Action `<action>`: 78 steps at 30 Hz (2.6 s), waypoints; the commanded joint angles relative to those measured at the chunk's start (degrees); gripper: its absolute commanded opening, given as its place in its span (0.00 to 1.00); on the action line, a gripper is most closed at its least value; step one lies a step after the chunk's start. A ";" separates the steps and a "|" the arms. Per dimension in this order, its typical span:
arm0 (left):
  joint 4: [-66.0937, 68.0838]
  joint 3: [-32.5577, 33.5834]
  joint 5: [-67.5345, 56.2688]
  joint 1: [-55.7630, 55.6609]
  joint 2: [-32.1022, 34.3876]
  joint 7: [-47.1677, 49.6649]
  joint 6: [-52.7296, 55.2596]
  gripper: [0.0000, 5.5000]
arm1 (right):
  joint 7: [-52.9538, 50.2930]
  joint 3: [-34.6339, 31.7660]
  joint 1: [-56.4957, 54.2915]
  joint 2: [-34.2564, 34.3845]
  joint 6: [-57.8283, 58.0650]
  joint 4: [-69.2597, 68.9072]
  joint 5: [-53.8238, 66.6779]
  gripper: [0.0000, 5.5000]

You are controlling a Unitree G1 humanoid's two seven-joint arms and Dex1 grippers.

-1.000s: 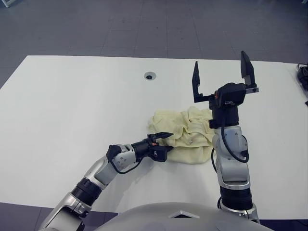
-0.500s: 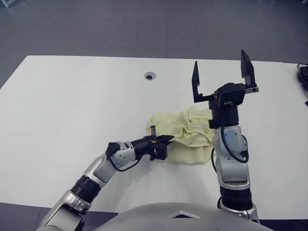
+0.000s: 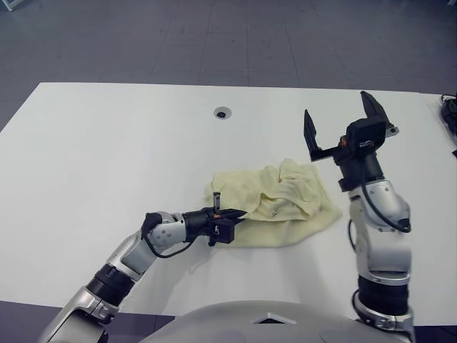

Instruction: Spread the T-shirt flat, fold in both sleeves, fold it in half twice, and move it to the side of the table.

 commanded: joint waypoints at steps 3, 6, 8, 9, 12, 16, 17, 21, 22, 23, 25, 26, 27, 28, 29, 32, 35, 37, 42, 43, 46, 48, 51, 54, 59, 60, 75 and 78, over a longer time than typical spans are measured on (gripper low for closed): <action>-1.28 0.49 -0.01 3.38 2.55 -2.12 2.96 0.00 | 18.29 -0.46 10.01 -19.78 -6.64 5.49 -1.73 0.98; -1.74 1.08 -0.71 3.63 2.96 -2.35 3.70 0.00 | 23.09 -0.43 14.11 -24.56 -12.39 5.74 -1.97 0.98; -1.94 1.54 -0.97 3.73 3.02 -2.14 4.05 0.00 | 25.38 0.44 16.00 -27.08 -16.86 6.12 -3.18 0.98; -2.16 1.71 -1.05 3.79 2.96 -2.04 4.28 0.00 | 25.82 0.96 16.42 -28.12 -19.05 6.76 -4.43 0.98; -2.51 1.76 -0.98 3.59 2.51 -1.87 4.75 0.00 | 24.62 2.75 15.37 -29.07 -23.48 10.57 -8.73 0.98; -2.34 1.32 -0.81 2.88 2.02 -1.91 4.80 0.00 | 23.61 4.77 14.91 -29.16 -26.18 12.67 -12.80 0.98; -2.26 1.23 -0.77 2.72 1.92 -1.92 4.74 0.00 | 23.51 4.83 15.14 -29.18 -26.42 12.67 -13.11 0.98; -2.13 1.10 -0.29 2.60 1.45 -1.38 4.85 0.00 | 24.32 5.73 15.20 -28.87 -27.21 12.78 -12.62 0.98; -2.05 1.06 -0.17 2.55 1.34 -1.28 4.88 0.00 | 24.30 6.06 15.03 -28.80 -27.33 13.22 -12.93 0.98; -1.88 0.99 -0.08 2.40 1.22 -1.25 4.84 0.00 | 24.21 6.30 15.03 -28.80 -27.37 13.55 -13.30 0.98; -1.56 0.89 0.04 2.15 1.05 -1.24 4.63 0.00 | 24.46 6.64 15.62 -28.79 -27.16 13.24 -13.00 0.98; -1.42 0.85 0.09 2.05 1.00 -1.23 4.54 0.00 | 24.74 6.66 16.02 -28.76 -26.97 12.80 -12.46 0.98; -1.33 0.83 0.13 1.99 0.96 -1.19 4.49 0.00 | 24.94 6.61 16.31 -28.76 -26.88 12.40 -11.98 0.98; -1.24 0.82 0.25 1.98 0.90 -1.08 4.48 0.00 | 25.04 6.54 16.26 -28.77 -26.83 12.31 -11.67 0.98; -1.20 0.84 0.35 2.00 0.83 -0.99 4.47 0.00 | 25.10 6.32 16.16 -28.83 -26.77 12.27 -11.44 0.98; -1.02 0.83 0.53 1.84 0.65 -0.89 4.36 0.00 | 25.38 5.62 16.35 -28.99 -26.53 12.10 -10.74 0.98; -0.96 0.87 0.65 1.76 0.56 -0.84 4.28 0.00 | 25.54 5.82 16.69 -29.20 -26.31 12.20 -11.13 0.98; -0.85 0.91 0.70 1.66 0.47 -0.81 4.19 0.00 | 26.01 6.25 17.11 -29.30 -25.91 12.01 -11.11 0.98; -1.13 1.04 0.60 1.51 0.38 -0.94 4.36 0.00 | 25.57 7.19 16.57 -28.84 -25.19 12.99 -12.65 0.98; -1.12 1.06 0.60 1.52 0.37 -0.92 4.33 0.00 | 25.37 7.43 16.39 -28.80 -25.17 13.41 -13.14 0.98; -1.08 1.13 0.63 1.54 0.38 -0.86 4.24 0.00 | 24.50 7.98 15.66 -28.25 -24.84 14.29 -14.13 0.98; -1.25 1.19 0.61 1.64 0.45 -0.89 4.25 0.00 | 24.25 8.37 15.56 -28.19 -24.69 14.48 -14.36 0.98; -1.48 1.26 0.57 1.82 0.56 -0.91 4.28 0.00 | 23.34 8.68 15.05 -27.95 -24.69 15.42 -15.06 0.98; -1.45 1.25 0.56 1.90 0.62 -0.91 4.21 0.00 | 22.38 8.44 14.74 -27.48 -24.72 15.76 -15.03 0.98; -1.33 0.96 0.68 1.69 0.60 -1.09 3.86 0.00 | 21.42 6.47 15.79 -26.85 -24.49 14.34 -12.53 0.98; -1.35 0.96 0.68 1.70 0.61 -1.11 3.86 0.00 | 21.31 6.06 15.80 -26.77 -24.34 14.00 -11.94 0.98; -1.50 1.09 1.08 1.60 0.52 -1.15 4.01 0.00 | 18.07 6.40 12.91 -25.70 -24.83 15.68 -13.54 0.98; -1.52 1.13 1.13 1.61 0.49 -1.13 3.96 0.00 | 17.67 6.96 12.92 -25.96 -25.18 16.55 -14.85 0.98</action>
